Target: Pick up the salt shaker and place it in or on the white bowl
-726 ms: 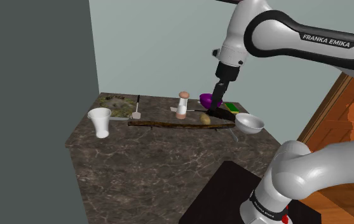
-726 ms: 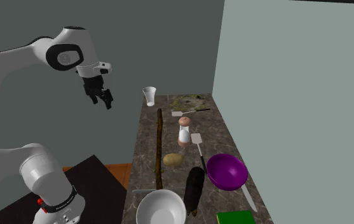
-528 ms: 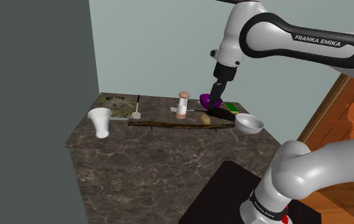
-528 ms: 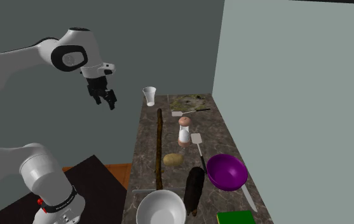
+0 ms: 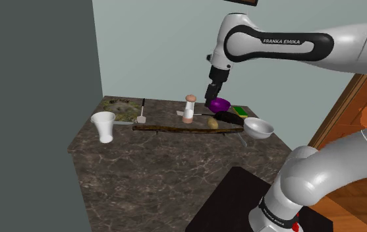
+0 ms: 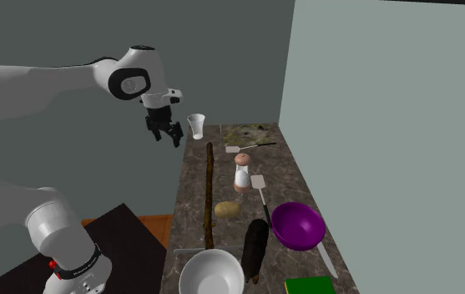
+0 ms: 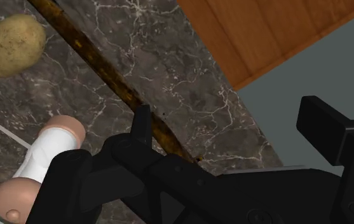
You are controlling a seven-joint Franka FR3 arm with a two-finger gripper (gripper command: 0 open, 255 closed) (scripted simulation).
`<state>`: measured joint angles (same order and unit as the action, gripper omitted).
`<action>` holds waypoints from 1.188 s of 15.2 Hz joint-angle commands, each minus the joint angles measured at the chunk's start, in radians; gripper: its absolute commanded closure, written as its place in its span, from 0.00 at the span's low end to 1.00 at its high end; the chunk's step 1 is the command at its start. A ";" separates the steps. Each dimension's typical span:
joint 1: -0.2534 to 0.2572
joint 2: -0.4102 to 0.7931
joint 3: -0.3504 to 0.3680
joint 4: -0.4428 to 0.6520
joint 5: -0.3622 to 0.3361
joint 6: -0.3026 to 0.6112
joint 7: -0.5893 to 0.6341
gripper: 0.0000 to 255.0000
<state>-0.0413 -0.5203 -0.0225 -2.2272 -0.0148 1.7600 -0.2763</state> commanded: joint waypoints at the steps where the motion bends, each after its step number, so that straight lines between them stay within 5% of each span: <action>1: -0.009 0.068 -0.019 0.039 -0.011 0.031 -0.026 0.00; 18: -0.085 0.672 -0.138 0.547 0.015 0.141 -0.235 0.00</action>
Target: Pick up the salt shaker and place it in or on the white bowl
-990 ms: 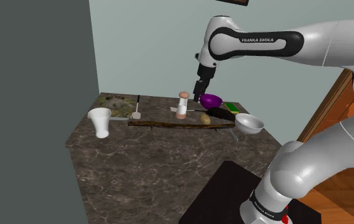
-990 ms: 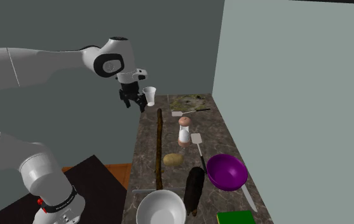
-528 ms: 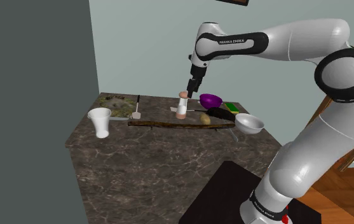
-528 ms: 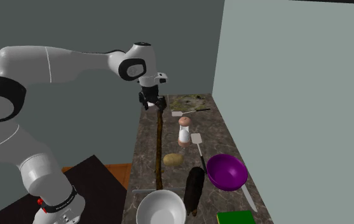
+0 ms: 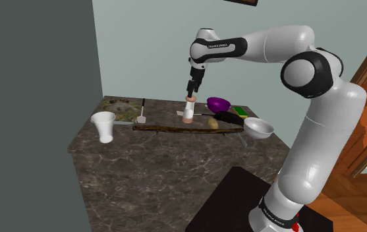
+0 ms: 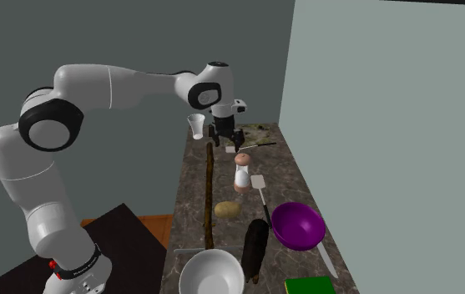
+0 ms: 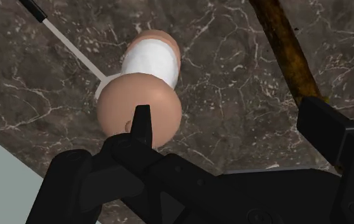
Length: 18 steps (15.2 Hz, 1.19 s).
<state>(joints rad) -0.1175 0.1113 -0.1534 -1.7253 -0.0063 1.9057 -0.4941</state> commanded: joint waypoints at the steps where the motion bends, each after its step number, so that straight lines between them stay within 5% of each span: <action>1: -0.016 0.080 -0.010 0.090 0.012 -0.009 -0.029 0.00; 5: -0.046 0.227 -0.018 0.267 0.035 -0.037 -0.066 0.00; 18: -0.047 0.247 -0.016 0.193 0.039 0.056 -0.068 0.00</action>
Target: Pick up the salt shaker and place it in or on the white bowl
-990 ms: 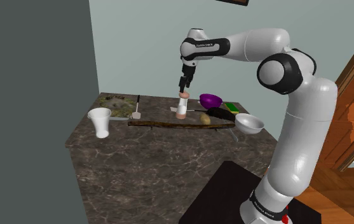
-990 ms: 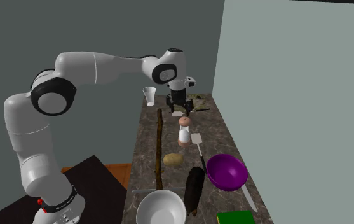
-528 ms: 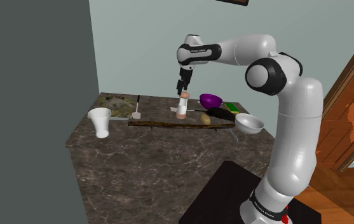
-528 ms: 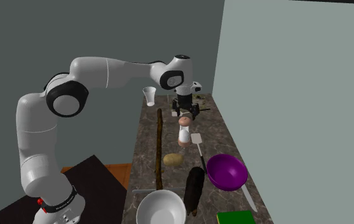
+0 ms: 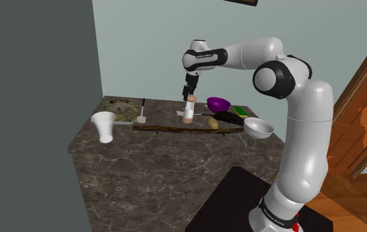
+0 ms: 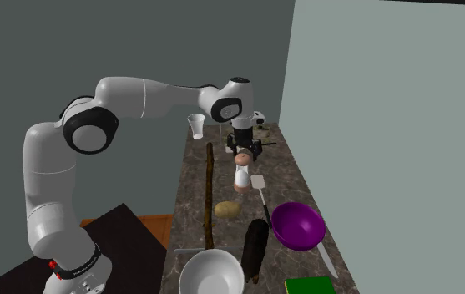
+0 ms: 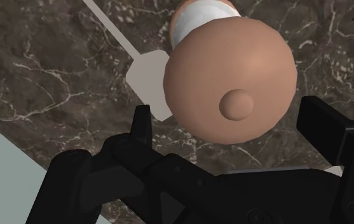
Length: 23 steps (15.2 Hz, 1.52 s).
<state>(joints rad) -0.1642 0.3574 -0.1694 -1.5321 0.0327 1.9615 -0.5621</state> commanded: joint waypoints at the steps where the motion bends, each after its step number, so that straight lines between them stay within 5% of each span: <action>1: 0.000 0.000 0.000 0.000 0.000 0.000 0.000 0.00; 2: 0.000 0.000 0.000 0.000 0.000 0.000 0.000 0.00; 3: 0.000 0.000 0.000 0.000 0.000 0.000 0.000 1.00; 12: 0.000 0.000 0.000 0.000 0.000 0.000 0.000 1.00; 23: -0.003 -0.006 -0.002 0.139 -0.001 -0.145 -0.001 1.00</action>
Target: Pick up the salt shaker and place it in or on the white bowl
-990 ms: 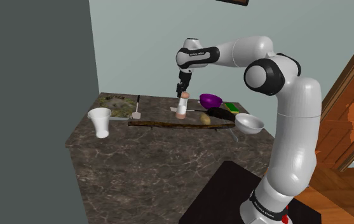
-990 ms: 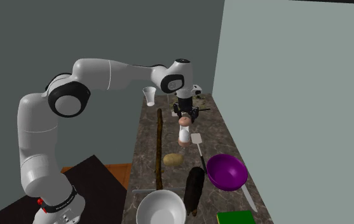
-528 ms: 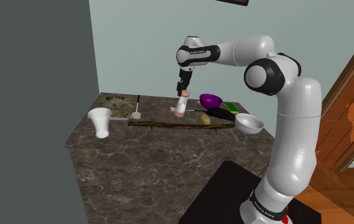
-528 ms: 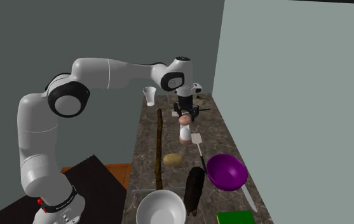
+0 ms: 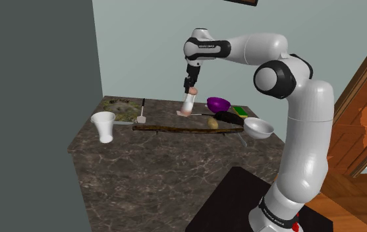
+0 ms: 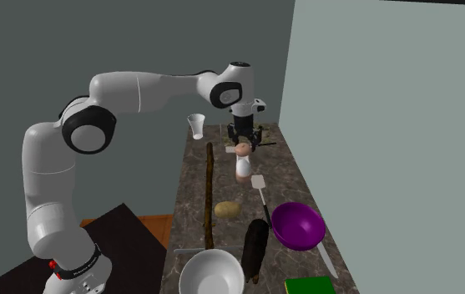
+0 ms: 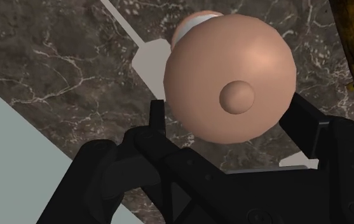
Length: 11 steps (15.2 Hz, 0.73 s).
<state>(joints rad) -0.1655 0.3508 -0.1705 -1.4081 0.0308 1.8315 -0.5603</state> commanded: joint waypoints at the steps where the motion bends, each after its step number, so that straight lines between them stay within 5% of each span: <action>1: -0.003 0.001 -0.001 0.030 0.001 -0.028 -0.003 1.00; 11: -0.011 0.030 -0.002 0.208 0.006 -0.178 -0.006 1.00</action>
<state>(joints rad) -0.1754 0.3757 -0.1725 -1.2217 0.0354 1.6699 -0.5657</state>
